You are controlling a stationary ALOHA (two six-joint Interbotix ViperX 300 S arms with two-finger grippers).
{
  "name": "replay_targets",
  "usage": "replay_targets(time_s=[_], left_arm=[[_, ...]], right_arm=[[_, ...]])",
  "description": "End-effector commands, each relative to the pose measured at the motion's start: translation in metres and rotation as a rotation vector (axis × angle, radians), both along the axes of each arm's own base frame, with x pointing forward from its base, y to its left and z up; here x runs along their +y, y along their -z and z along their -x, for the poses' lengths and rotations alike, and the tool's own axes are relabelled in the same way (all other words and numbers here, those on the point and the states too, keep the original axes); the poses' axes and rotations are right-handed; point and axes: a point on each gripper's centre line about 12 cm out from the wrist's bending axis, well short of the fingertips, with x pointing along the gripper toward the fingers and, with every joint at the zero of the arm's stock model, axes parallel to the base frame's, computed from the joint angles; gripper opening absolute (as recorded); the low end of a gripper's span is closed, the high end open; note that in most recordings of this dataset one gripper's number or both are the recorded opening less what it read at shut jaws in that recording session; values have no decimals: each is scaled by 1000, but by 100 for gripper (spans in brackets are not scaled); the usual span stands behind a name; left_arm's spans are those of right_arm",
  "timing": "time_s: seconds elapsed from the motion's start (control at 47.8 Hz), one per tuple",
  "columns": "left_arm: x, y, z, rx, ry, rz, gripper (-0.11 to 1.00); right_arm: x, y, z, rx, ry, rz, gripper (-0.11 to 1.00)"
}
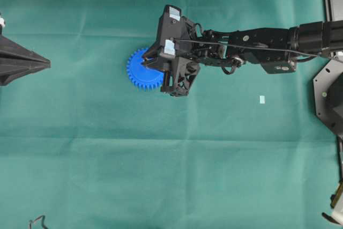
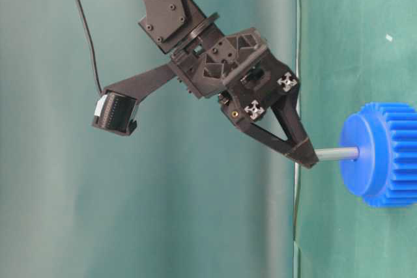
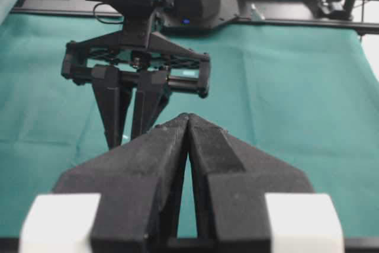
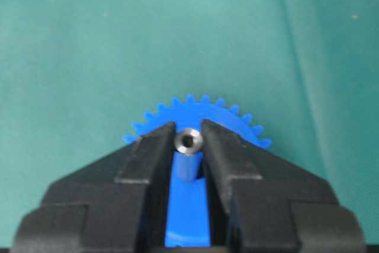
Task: Insert the shaft into the center hole of the gear.
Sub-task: 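Lower the held shaft into the blue gear's center hole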
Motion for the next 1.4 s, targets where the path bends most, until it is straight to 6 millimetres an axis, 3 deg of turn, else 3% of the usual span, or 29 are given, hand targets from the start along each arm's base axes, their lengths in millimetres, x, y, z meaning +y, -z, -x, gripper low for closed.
replay_targets(time_s=[0.0, 0.377, 0.753, 1.046, 1.381], left_arm=[[0, -8, -3, -18, 1, -1, 0], [0, -8, -3, -18, 1, -3, 0], [0, -8, -3, -12, 1, -3, 0], [0, -8, -2, -14, 1, -3, 0], [0, -9, -2, -15, 1, -3, 0]], right_arm=[[-1, -9, -1, -33, 1, 9, 16], [-2, -10, -2, -43, 4, 11, 16], [-2, -30, -2, -124, 4, 36, 16], [-2, -26, 0, -114, 6, 35, 16], [-3, -6, -3, -94, 12, 33, 16]])
